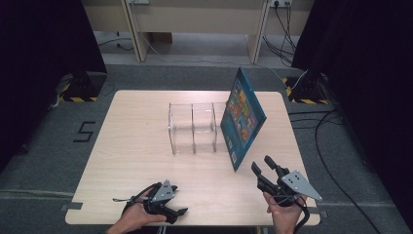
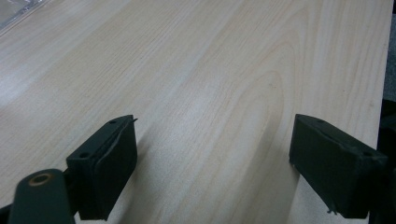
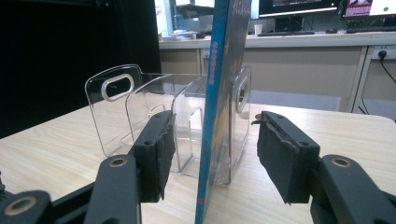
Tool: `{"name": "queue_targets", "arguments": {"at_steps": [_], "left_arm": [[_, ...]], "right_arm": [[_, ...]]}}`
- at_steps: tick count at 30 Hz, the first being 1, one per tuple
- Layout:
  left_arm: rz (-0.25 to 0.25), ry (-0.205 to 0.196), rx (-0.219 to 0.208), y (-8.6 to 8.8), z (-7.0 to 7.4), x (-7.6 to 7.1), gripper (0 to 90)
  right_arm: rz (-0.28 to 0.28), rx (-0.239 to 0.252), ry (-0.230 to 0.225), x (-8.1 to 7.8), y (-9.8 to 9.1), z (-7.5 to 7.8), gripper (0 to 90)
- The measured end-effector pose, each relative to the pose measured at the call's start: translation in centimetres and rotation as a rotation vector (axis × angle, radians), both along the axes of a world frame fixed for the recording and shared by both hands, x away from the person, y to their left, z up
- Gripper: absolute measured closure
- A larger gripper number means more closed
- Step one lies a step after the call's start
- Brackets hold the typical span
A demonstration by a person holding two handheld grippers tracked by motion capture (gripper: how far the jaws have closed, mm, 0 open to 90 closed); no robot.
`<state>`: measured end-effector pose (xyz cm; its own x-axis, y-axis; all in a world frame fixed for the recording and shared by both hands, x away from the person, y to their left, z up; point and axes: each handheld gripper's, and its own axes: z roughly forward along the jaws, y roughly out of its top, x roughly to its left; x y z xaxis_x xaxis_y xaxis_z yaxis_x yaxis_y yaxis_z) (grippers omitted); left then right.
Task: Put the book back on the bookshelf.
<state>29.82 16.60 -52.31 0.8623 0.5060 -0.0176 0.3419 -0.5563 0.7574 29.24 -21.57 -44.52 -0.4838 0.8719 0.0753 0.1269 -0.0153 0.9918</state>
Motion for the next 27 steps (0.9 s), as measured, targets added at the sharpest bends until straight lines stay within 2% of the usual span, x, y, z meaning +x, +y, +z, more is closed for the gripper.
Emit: {"name": "queue_targets", "arguments": {"at_steps": [11,27], "left_arm": [[0.000,0.000,0.000,0.0,0.0,0.0,14.4],[-0.003,-0.001,0.006,0.0,0.0,0.0,14.4]], "right_arm": [[0.011,-0.001,0.007,-0.7,-0.2,-0.2,46.4],[0.047,-0.027,0.042,-2.0,-0.3,-0.8,45.1]]}}
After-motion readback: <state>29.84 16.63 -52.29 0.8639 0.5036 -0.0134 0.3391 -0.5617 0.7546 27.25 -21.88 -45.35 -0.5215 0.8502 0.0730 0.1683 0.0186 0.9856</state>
